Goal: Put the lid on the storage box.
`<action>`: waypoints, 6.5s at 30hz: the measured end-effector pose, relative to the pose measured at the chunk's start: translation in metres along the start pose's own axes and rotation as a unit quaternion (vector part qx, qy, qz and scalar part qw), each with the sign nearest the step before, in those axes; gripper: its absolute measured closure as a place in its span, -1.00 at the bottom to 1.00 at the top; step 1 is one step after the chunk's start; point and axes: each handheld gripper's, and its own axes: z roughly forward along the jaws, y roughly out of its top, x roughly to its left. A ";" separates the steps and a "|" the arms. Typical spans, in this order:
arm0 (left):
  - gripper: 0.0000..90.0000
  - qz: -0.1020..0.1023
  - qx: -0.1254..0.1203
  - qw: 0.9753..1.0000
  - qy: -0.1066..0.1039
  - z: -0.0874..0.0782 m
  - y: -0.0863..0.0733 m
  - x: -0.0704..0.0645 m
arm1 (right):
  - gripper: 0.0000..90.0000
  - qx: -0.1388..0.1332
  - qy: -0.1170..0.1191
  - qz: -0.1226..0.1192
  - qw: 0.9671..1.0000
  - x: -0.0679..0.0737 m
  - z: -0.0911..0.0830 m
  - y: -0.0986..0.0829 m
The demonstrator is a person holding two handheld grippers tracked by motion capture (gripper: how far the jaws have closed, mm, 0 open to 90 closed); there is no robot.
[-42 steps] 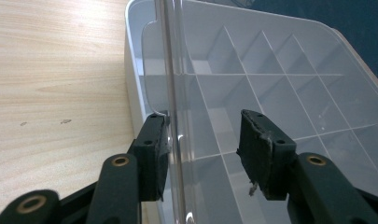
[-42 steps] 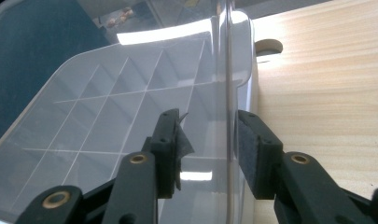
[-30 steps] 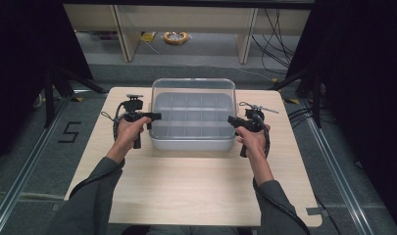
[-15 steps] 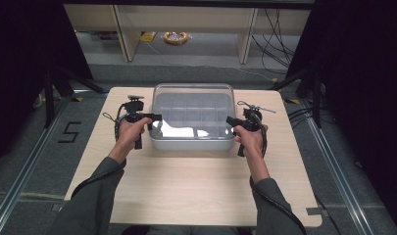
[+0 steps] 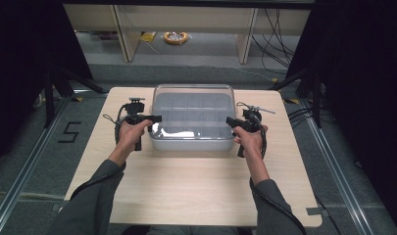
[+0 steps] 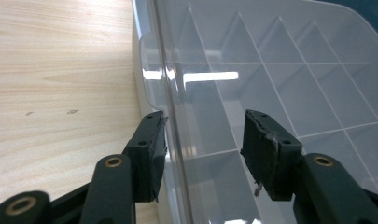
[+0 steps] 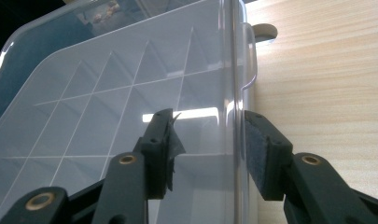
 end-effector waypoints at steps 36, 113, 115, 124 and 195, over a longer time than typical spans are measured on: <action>-0.13 -0.102 -0.013 0.994 -0.031 0.021 0.017 0.028 | 0.14 -0.012 0.000 0.025 1.000 -0.021 0.018 0.025; 0.24 -0.088 0.015 0.996 0.021 0.024 0.029 0.016 | 0.34 -0.028 -0.016 0.050 0.998 -0.015 0.031 0.011; 0.17 -0.095 0.012 0.995 0.013 0.024 0.028 0.018 | 0.33 -0.032 -0.016 0.040 0.999 -0.014 0.032 0.011; 0.11 -0.091 0.028 0.995 -0.006 0.024 0.022 0.020 | 0.26 -0.014 -0.005 0.034 0.999 -0.016 0.031 0.012; -0.66 0.054 -0.003 0.983 -0.175 -0.080 -0.137 -0.017 | -0.59 -0.023 0.091 -0.105 0.990 -0.006 -0.075 -0.067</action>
